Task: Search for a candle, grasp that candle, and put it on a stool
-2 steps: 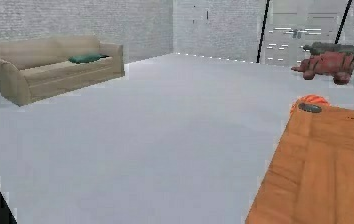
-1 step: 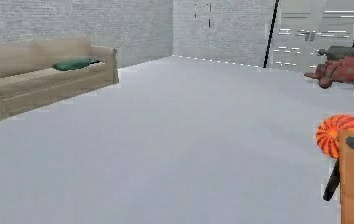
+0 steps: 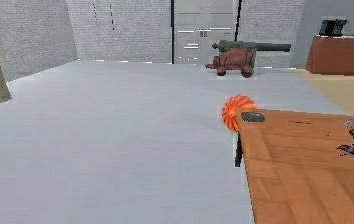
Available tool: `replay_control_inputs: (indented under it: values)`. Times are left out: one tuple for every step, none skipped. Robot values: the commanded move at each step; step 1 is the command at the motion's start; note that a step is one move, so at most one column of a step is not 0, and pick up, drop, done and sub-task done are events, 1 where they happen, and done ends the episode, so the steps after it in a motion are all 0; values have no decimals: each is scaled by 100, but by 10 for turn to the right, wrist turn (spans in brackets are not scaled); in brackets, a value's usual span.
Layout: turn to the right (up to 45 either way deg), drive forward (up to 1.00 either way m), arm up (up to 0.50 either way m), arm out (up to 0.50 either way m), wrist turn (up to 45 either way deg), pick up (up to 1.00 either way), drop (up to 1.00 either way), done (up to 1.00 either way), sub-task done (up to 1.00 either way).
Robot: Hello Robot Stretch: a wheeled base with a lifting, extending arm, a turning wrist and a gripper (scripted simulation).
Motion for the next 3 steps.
replay_control_inputs:
  values:
    - [0,55,0,0,0,0,0,0,0]
    - [0,0,50,0,0,0,0,0,0]
    - [0,0,26,0,0,0,0,0,0]
